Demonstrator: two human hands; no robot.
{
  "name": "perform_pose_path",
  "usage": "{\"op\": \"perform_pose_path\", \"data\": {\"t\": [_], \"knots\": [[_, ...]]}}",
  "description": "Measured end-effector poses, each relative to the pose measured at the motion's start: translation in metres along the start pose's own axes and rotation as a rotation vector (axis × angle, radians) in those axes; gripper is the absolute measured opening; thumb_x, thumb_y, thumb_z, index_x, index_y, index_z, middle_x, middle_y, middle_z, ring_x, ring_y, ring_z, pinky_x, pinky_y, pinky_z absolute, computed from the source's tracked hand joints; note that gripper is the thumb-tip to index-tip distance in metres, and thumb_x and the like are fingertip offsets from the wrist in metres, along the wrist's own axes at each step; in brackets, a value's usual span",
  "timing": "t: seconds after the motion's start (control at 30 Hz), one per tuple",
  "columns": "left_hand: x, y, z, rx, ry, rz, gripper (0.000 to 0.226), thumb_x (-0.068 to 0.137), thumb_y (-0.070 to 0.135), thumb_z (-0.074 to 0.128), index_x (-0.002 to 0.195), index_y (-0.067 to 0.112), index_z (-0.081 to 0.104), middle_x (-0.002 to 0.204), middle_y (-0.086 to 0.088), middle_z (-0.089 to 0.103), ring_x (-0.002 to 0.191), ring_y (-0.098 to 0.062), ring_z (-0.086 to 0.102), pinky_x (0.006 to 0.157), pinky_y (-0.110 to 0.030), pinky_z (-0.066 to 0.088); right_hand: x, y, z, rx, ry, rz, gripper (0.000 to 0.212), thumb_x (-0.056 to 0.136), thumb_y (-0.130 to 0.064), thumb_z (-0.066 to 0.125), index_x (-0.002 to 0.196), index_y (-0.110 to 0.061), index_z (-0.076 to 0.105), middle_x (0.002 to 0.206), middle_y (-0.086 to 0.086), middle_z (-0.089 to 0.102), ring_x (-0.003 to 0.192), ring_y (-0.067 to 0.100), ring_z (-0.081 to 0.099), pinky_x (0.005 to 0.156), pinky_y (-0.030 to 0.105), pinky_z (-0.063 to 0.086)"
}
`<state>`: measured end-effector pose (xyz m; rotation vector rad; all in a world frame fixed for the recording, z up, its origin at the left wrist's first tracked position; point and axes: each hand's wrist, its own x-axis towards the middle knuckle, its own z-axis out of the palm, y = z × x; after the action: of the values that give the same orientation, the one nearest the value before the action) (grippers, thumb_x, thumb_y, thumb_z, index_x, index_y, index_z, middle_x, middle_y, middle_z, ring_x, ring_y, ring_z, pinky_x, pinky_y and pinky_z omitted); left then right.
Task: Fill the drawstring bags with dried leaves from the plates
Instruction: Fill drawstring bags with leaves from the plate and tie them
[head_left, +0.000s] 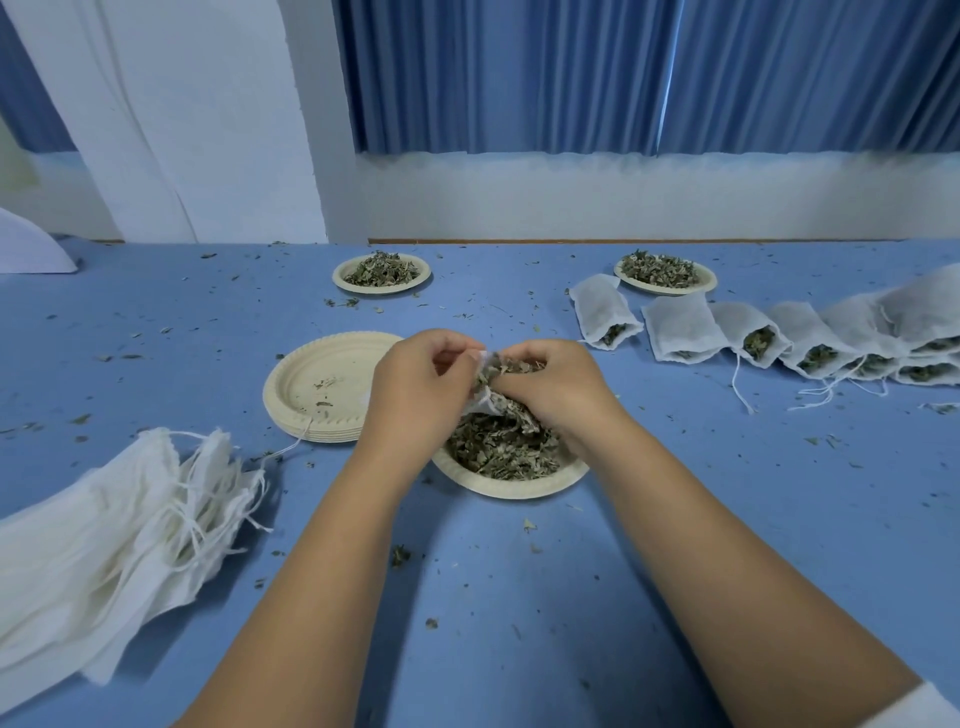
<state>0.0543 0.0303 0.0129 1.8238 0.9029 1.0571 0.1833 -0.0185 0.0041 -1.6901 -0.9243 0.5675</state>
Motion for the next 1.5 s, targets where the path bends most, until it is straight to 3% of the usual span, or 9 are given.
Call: {"op": "perform_pose_path", "data": {"t": [0.3, 0.47, 0.7, 0.9, 1.03, 1.13, 1.27, 1.4, 1.5], "knots": [[0.002, -0.006, -0.002, 0.265, 0.168, 0.045, 0.014, 0.096, 0.013, 0.055, 0.1, 0.013, 0.069, 0.082, 0.012, 0.06, 0.082, -0.015, 0.062, 0.075, -0.027, 0.047, -0.001, -0.012, -0.012, 0.087, -0.186, 0.176, 0.027, 0.078, -0.04, 0.078, 0.097, -0.023, 0.071, 0.094, -0.008, 0.069, 0.083, -0.001, 0.065, 0.063, 0.022, 0.056], [0.003, -0.006, -0.002, 0.227, 0.191, 0.0, 0.016, 0.098, 0.015, 0.054, 0.102, 0.012, 0.069, 0.08, 0.015, 0.057, 0.085, -0.016, 0.063, 0.079, -0.03, 0.05, -0.001, -0.023, -0.022, 0.222, -0.23, 0.286, 0.005, 0.087, -0.011, 0.065, 0.092, -0.01, 0.066, 0.099, 0.004, 0.06, 0.075, 0.01, 0.066, 0.069, 0.027, 0.06], [0.0, -0.004, 0.001, 0.19, 0.13, -0.023, 0.016, 0.098, 0.02, 0.056, 0.105, 0.013, 0.069, 0.085, 0.007, 0.067, 0.083, -0.017, 0.068, 0.083, -0.038, 0.055, -0.01, -0.02, -0.011, -0.081, 0.051, -0.075, 0.017, 0.079, -0.009, 0.077, 0.093, -0.012, 0.067, 0.073, -0.002, 0.064, 0.05, 0.003, 0.059, 0.049, 0.015, 0.044], [-0.001, -0.002, 0.0, 0.244, 0.168, -0.01, 0.018, 0.097, 0.014, 0.054, 0.107, 0.012, 0.069, 0.1, -0.001, 0.07, 0.094, -0.021, 0.066, 0.086, -0.034, 0.051, -0.017, -0.021, 0.001, -0.534, -0.031, -0.44, 0.017, 0.083, -0.01, 0.065, 0.097, -0.014, 0.075, 0.096, 0.0, 0.065, 0.087, 0.012, 0.057, 0.081, 0.025, 0.044], [-0.001, -0.002, -0.002, 0.167, 0.137, -0.067, 0.017, 0.095, 0.012, 0.055, 0.102, 0.013, 0.07, 0.094, 0.003, 0.07, 0.087, -0.025, 0.069, 0.087, -0.043, 0.054, -0.018, -0.02, 0.002, -0.365, -0.083, -0.422, 0.021, 0.088, -0.016, 0.061, 0.075, -0.003, 0.072, 0.073, 0.017, 0.065, 0.061, 0.017, 0.049, 0.063, 0.03, 0.043], [-0.002, 0.0, -0.001, 0.057, 0.102, -0.096, 0.016, 0.095, 0.013, 0.057, 0.102, 0.013, 0.071, 0.088, 0.004, 0.069, 0.08, -0.019, 0.069, 0.083, -0.046, 0.057, -0.014, -0.015, -0.002, -0.07, -0.047, -0.249, 0.01, 0.083, -0.022, 0.076, 0.078, -0.013, 0.078, 0.062, -0.006, 0.068, 0.054, 0.0, 0.053, 0.054, 0.016, 0.041], [-0.002, 0.0, -0.001, -0.088, 0.059, -0.132, 0.015, 0.096, 0.01, 0.058, 0.092, 0.016, 0.071, 0.072, 0.003, 0.065, 0.054, -0.007, 0.063, 0.074, -0.044, 0.061, -0.007, -0.009, -0.004, 0.173, -0.061, 0.041, 0.036, 0.073, -0.027, 0.085, 0.101, -0.013, 0.067, 0.089, -0.004, 0.068, 0.072, 0.006, 0.062, 0.06, 0.021, 0.046], [0.0, -0.002, -0.001, -0.103, 0.038, -0.151, 0.013, 0.095, 0.012, 0.061, 0.096, 0.012, 0.073, 0.073, 0.003, 0.066, 0.064, -0.01, 0.066, 0.075, -0.04, 0.062, -0.005, -0.006, -0.005, 0.324, -0.247, 0.147, 0.018, 0.082, -0.021, 0.077, 0.097, -0.013, 0.072, 0.082, -0.004, 0.074, 0.079, 0.006, 0.07, 0.063, 0.019, 0.054], [0.0, -0.002, 0.0, -0.021, 0.05, -0.077, 0.01, 0.094, 0.016, 0.064, 0.092, 0.014, 0.074, 0.078, 0.001, 0.07, 0.081, -0.018, 0.07, 0.081, -0.044, 0.059, -0.004, -0.004, -0.001, 0.185, -0.094, 0.028, 0.006, 0.08, -0.017, 0.078, 0.08, -0.015, 0.073, 0.063, -0.011, 0.067, 0.058, -0.002, 0.062, 0.052, 0.013, 0.048]]}}
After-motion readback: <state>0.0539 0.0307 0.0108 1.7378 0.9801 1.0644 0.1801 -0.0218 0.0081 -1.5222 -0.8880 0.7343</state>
